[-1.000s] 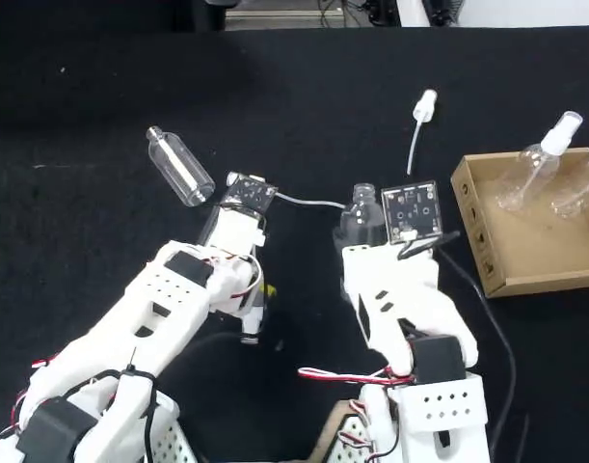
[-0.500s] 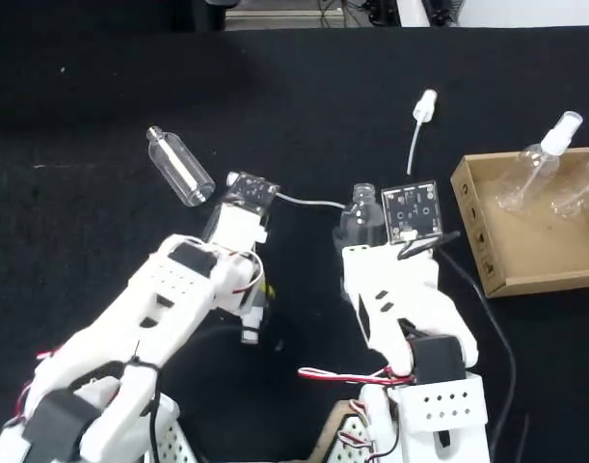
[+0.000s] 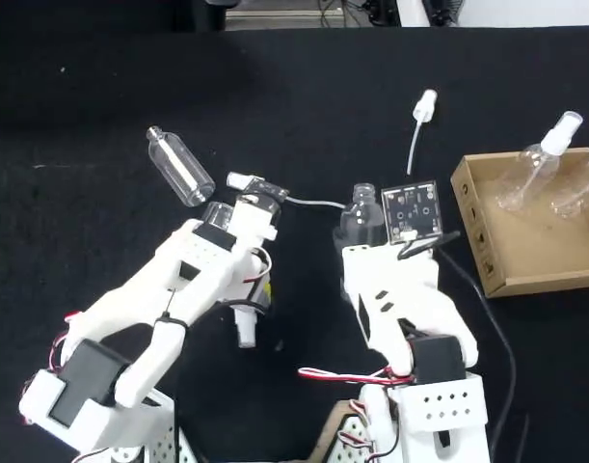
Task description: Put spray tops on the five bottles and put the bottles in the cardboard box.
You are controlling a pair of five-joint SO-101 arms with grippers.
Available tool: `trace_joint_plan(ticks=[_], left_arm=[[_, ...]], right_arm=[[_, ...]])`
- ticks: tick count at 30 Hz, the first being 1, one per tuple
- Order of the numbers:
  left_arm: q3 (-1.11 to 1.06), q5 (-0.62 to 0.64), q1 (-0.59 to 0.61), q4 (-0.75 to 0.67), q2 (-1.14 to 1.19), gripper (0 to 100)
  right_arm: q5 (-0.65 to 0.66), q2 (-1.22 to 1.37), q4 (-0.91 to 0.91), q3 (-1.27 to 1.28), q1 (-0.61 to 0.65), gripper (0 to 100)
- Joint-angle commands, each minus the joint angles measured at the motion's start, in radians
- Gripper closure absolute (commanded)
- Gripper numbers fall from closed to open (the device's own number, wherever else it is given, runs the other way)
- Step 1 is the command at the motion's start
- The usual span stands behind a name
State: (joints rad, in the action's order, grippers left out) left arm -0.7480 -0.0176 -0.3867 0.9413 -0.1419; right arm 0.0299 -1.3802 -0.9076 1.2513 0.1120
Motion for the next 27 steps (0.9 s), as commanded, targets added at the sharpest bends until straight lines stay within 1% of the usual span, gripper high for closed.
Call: trace_joint_plan(ticks=[1,6,11,17,25,27], left_arm=[[0.051,-0.057,-0.012,0.014,0.008,77],[0.064,-0.064,-0.007,0.02,0.026,77],[0.111,-0.124,-0.007,0.084,0.074,77],[0.154,-0.118,-0.004,0.089,0.147,77],[0.145,-0.126,-0.001,0.094,0.143,77],[0.145,-0.167,-0.002,0.107,0.144,77]], right_arm=[[-0.006,-0.012,0.023,-0.015,-0.015,98.8],[-0.006,-0.012,0.023,-0.015,-0.015,98.8],[-0.006,-0.012,0.023,-0.015,-0.015,98.7],[-0.006,-0.012,0.023,-0.015,-0.015,98.7],[-0.006,-0.012,0.021,-0.015,-0.02,98.7],[-0.006,-0.012,0.021,-0.015,-0.02,98.7]])
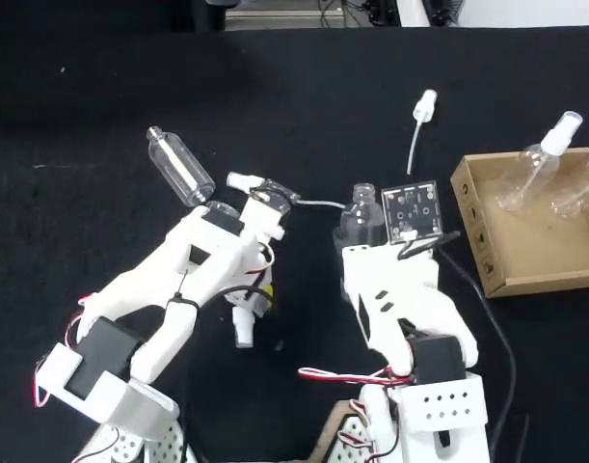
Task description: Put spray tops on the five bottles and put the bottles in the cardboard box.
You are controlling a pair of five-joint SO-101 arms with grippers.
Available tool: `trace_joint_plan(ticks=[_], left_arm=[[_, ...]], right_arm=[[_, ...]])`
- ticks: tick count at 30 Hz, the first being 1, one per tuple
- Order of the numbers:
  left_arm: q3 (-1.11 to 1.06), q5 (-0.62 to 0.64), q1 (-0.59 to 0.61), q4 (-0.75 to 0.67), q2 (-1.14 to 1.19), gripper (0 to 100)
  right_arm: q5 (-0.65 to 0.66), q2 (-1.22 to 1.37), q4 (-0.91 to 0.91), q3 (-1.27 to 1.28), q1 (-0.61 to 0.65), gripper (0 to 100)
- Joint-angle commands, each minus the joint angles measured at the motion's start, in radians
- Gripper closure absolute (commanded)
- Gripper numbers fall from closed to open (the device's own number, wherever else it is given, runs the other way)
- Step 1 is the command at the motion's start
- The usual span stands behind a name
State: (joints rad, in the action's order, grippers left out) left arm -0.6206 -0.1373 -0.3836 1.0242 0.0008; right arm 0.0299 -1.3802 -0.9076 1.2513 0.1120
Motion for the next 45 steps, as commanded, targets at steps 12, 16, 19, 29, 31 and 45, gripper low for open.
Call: trace_joint_plan(ticks=[12,16,19,29,31,45], left_arm=[[0.209,-0.443,0.113,0.321,-0.002,77],[0.28,-0.608,0.119,0.342,-0.002,77],[0.311,-0.638,0.133,0.382,-0.023,77],[0.142,-0.404,0.133,0.5,-0.376,79],[0.005,-0.249,0.131,0.364,-0.405,78],[-0.361,-0.298,0.263,0.023,-0.425,78]], right_arm=[[-0.006,-0.013,0.021,-0.015,-0.015,98.7],[-0.006,-0.013,0.021,-0.015,-0.015,98.7],[-0.006,-0.013,0.021,-0.015,-0.015,98.7],[-0.006,-0.021,0.023,-0.001,-0.014,98.7],[-0.006,-0.021,0.023,-0.001,-0.014,98.7],[-0.006,-0.021,0.021,0.001,-0.014,98.7]])
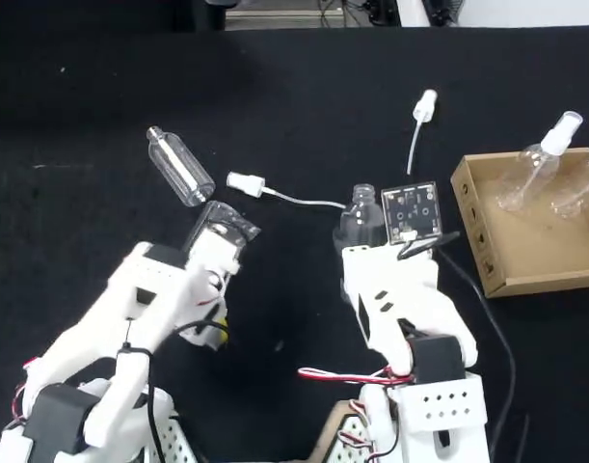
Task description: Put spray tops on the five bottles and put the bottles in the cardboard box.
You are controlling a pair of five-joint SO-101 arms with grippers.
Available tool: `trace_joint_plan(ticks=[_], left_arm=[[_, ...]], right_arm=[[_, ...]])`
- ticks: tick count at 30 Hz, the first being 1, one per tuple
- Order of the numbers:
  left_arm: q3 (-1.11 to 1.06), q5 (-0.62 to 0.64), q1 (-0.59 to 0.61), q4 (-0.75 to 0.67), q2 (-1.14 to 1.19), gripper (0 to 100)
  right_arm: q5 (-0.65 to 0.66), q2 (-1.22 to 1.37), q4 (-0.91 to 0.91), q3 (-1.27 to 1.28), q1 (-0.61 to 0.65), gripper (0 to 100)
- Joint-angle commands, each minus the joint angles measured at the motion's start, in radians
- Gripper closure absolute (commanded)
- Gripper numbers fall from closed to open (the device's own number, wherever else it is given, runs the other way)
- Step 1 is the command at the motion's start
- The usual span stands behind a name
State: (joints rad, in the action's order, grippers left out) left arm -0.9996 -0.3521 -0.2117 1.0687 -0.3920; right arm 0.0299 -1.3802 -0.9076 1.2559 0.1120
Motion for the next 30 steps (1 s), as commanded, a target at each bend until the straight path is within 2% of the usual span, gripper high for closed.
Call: trace_joint_plan(ticks=[1,7,12,16,23,28,30], left_arm=[[0.03,-0.11,0.122,-0.021,-0.032,78],[0.125,-0.249,0.338,-0.023,-0.032,78],[0.205,-0.236,0.417,-0.051,-0.021,78],[0.219,-0.077,0.414,-0.038,-0.034,78],[0.372,0.138,0.412,0.258,-0.034,78],[0.395,0.491,0.343,0.345,-0.032,78],[0.395,0.578,0.306,0.348,-0.032,78]], right_arm=[[-0.006,-0.021,0.021,-0.004,-0.014,98.7],[-0.006,-0.021,0.021,-0.004,-0.012,98.7],[-0.006,-0.021,0.02,-0.002,0.018,98.7],[-0.006,-0.019,0.018,-0.001,0.026,98.8],[-0.006,-0.021,0.003,-0.004,0.028,98.8],[-0.003,-0.021,0.006,-0.004,0.028,98.8],[-0.003,-0.021,0.006,-0.004,0.028,98.8]])
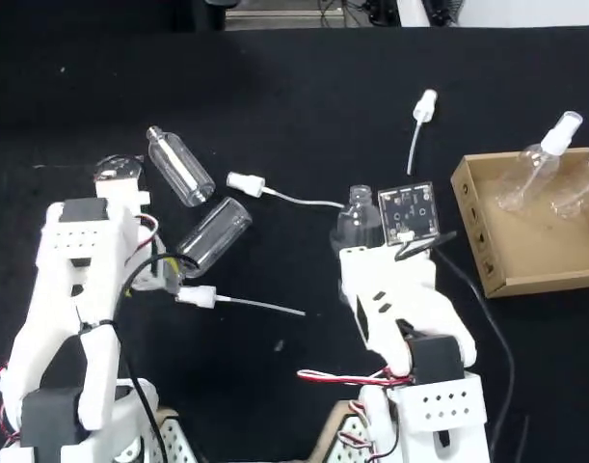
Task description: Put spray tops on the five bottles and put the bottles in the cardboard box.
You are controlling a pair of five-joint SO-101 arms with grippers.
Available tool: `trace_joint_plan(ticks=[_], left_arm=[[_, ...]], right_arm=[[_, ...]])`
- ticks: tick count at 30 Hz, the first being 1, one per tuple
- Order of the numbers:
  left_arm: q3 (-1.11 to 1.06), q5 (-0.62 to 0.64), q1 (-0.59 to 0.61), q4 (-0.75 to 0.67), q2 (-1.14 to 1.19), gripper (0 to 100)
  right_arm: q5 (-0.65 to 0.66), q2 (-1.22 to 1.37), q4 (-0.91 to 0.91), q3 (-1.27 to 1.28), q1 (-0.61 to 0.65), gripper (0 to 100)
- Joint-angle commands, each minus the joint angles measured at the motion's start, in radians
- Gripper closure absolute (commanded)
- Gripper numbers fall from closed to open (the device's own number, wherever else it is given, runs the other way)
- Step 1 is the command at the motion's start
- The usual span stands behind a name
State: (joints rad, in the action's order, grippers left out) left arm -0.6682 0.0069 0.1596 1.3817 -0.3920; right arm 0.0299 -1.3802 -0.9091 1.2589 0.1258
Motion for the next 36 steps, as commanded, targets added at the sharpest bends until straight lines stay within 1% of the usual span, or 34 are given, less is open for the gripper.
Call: trace_joint_plan(ticks=[1,4,8,11,13,18,20,25,30,34,36], left_arm=[[0.058,0.236,-0.091,0.035,-0.032,78],[0.035,0.27,-0.151,0.035,-0.032,78],[0.03,0.427,-0.242,0.035,-0.032,77],[0.03,0.505,-0.294,0.032,-0.021,77],[0.018,0.559,-0.308,-0.015,-0.02,77],[-0.065,0.674,-0.306,-0.196,-0.02,77],[-0.104,0.713,-0.305,-0.238,-0.02,77],[-0.153,0.784,-0.289,-0.252,-0.02,77],[-0.163,0.796,-0.292,-0.262,-0.02,77],[-0.188,0.796,-0.289,-0.334,-0.02,77],[-0.225,0.816,-0.294,-0.381,-0.02,77]], right_arm=[[-0.003,-0.021,0.008,-0.007,0.014,98.8],[-0.003,-0.021,0.008,-0.007,0.014,98.8],[-0.002,-0.021,0.008,-0.007,0.014,98.8],[0.0,-0.021,0.008,-0.007,0.014,98.8],[0.0,-0.021,0.008,-0.007,0.014,98.8],[0.002,-0.021,0.006,-0.007,0.014,98.8],[0.002,-0.021,0.005,-0.007,0.014,98.8],[0.002,-0.021,0.008,-0.007,0.014,98.7],[0.003,-0.021,0.008,-0.007,0.014,98.7],[0.003,-0.021,0.008,-0.007,0.014,98.7],[0.003,-0.021,0.008,-0.007,0.014,98.7]])
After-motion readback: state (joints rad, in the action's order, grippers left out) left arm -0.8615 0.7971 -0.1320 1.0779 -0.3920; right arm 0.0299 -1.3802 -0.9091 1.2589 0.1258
